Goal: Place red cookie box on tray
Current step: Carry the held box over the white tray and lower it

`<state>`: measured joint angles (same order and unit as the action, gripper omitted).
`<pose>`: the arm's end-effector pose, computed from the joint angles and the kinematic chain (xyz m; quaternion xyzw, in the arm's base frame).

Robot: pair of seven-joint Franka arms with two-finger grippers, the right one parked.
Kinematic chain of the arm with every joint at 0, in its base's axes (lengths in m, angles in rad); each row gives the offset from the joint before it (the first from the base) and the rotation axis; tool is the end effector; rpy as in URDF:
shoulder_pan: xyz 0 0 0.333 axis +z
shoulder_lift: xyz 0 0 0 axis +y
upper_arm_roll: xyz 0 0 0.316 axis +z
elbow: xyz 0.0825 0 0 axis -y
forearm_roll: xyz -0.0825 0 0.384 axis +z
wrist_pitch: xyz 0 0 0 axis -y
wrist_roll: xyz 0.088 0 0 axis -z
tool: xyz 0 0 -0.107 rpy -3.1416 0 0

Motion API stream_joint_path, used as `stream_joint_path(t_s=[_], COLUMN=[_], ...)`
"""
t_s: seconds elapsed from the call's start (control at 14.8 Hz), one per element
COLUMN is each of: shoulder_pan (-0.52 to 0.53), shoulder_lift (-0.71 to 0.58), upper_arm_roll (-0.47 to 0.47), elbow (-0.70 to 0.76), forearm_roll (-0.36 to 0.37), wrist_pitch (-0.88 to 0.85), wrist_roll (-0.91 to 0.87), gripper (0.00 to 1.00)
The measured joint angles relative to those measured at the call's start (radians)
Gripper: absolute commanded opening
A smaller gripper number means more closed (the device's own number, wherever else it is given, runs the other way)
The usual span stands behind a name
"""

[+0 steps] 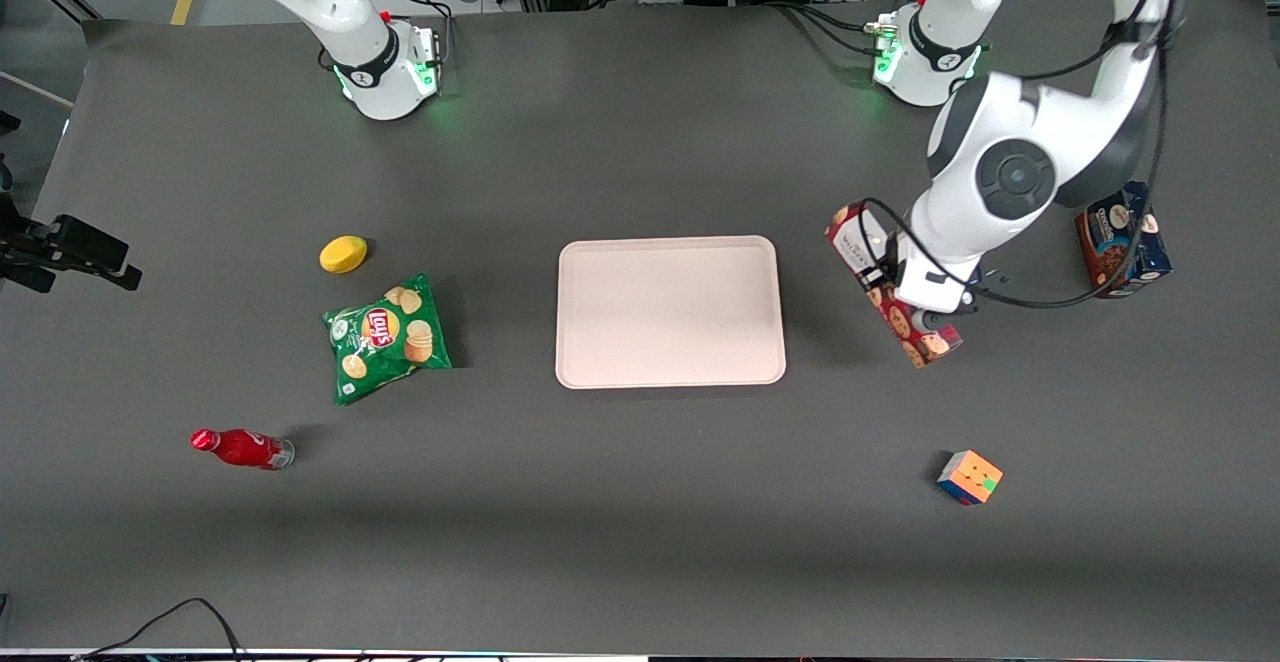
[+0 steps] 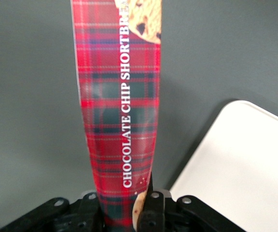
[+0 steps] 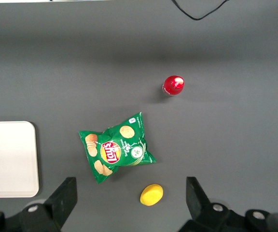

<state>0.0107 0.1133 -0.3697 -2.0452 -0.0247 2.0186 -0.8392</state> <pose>0.5201 -0.1934 0.3794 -0.9673 -0.2428 0.0722 0.0115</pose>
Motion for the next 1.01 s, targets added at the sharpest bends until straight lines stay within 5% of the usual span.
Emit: stream_joint_path(t_s=[0.27, 0.54, 1.01], shoulder_pan=[0.0, -0.001, -0.021], shoulder_lift=[-0.027, -0.033, 0.005], upper_arm_roll=[-0.004, -0.02, -0.261], elbow=[0.191, 0.237, 0.227], forearm_roll=[0.004, 0.006, 0.005], wrist_pitch=[-0.239, -0.302, -0.2], wrist_roll=[0.033, 0.173, 0.213], gripper=[0.0, 0.0, 0.03])
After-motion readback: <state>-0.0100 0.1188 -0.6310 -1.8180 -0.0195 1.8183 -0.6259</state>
